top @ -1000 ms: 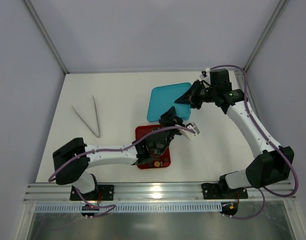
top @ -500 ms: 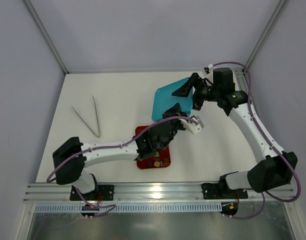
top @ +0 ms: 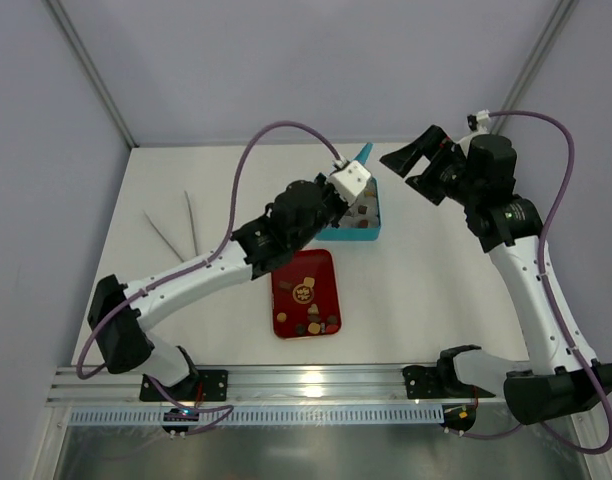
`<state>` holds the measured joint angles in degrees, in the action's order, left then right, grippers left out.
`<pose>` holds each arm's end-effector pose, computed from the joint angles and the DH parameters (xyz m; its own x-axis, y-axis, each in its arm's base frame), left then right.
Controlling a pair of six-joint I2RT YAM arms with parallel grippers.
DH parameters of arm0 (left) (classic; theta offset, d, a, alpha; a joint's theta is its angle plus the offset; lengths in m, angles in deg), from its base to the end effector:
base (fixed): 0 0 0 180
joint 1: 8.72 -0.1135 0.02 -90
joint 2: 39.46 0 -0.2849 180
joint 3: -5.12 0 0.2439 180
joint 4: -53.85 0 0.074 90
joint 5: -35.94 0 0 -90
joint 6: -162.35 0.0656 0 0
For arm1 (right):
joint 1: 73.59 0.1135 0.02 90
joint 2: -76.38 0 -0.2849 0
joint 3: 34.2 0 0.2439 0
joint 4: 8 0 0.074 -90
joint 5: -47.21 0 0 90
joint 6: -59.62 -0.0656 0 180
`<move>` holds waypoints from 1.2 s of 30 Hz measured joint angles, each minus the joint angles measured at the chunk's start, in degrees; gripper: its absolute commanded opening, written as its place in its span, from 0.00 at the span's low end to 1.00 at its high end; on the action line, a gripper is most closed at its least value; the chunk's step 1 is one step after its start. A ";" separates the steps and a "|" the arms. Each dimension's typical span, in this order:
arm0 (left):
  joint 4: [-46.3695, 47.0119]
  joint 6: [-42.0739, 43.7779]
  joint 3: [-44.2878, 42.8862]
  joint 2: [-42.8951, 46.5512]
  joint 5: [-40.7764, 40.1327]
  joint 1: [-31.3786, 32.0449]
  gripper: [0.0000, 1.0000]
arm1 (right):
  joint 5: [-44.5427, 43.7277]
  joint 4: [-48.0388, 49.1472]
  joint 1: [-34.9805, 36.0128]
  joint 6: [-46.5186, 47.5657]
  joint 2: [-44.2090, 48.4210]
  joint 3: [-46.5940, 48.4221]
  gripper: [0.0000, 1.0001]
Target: Pack the chocolate
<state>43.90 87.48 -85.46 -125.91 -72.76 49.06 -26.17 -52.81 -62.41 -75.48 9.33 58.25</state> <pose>0.2210 -0.3112 0.4016 0.1126 0.2851 -0.9519 0.6235 0.7256 0.2910 0.2498 0.0685 0.4350 -0.5492 0.5833 -0.5984 -0.0870 0.6723 0.7352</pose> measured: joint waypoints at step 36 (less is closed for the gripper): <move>32.46 -93.88 -9.68 -40.09 53.94 -32.57 0.03 | -2.25 11.80 -3.54 16.24 -25.18 -4.63 0.99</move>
<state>76.36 -6.39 -95.14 -166.00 -18.82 16.49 -28.42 -41.01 -65.95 -59.24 -15.85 53.62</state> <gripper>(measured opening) 0.111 0.991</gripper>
